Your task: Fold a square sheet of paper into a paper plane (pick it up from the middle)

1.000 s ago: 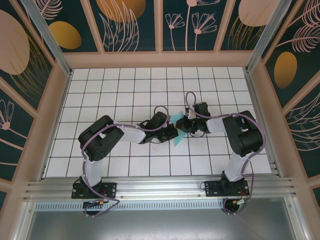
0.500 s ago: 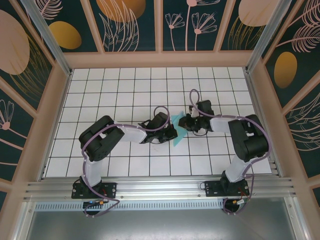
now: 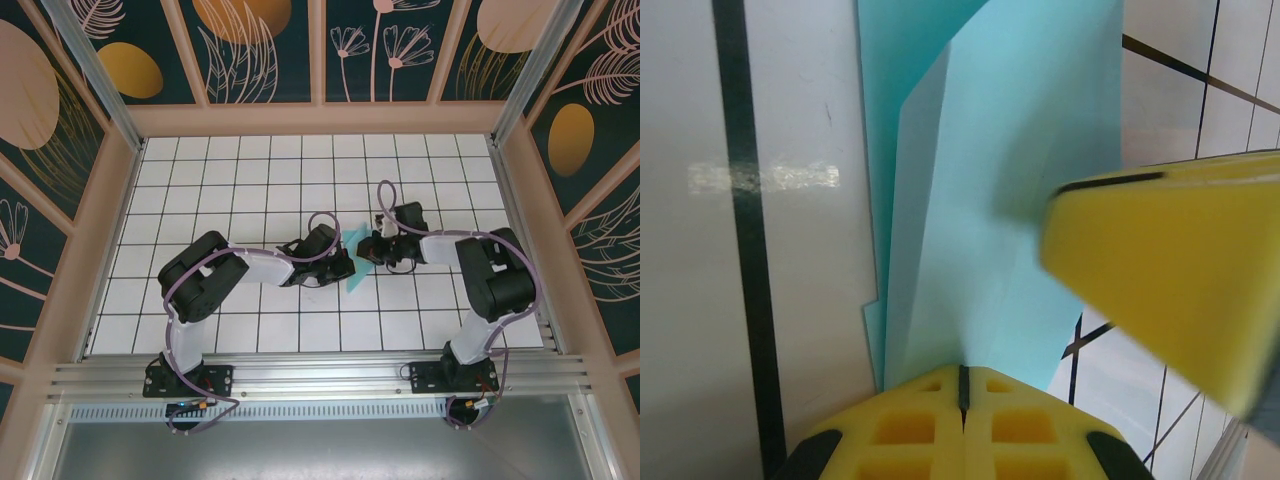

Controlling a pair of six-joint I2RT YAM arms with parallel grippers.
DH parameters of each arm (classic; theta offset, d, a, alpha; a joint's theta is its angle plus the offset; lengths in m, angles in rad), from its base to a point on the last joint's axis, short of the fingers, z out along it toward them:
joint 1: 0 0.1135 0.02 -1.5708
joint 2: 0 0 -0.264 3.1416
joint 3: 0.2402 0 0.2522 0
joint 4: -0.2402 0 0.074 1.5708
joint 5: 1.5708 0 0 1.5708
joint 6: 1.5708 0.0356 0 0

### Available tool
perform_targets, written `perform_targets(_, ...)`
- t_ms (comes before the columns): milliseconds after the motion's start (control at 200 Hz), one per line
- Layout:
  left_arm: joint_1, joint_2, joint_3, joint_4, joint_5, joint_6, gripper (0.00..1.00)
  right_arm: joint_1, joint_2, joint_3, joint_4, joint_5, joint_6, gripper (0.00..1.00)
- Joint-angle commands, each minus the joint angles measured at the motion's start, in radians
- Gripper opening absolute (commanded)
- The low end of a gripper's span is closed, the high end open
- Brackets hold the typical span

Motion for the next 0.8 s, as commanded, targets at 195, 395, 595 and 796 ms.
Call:
perform_targets(195, -0.008, 0.07, -0.016, -0.176, -0.062, 0.038, 0.0, 0.007, 0.114, 0.109, -0.073, 0.119, -0.043, 0.09)
perform_targets(395, -0.008, 0.09, -0.017, -0.212, -0.08, 0.052, 0.0, -0.027, 0.162, 0.144, -0.062, 0.126, -0.039, 0.09)
perform_targets(595, -0.008, 0.101, -0.017, -0.248, -0.1, 0.076, 0.0, -0.048, 0.198, 0.196, -0.071, 0.105, -0.045, 0.1)
perform_targets(796, -0.008, 0.108, -0.046, -0.257, -0.103, 0.079, 0.0, -0.057, 0.213, 0.236, -0.083, 0.105, -0.046, 0.11)
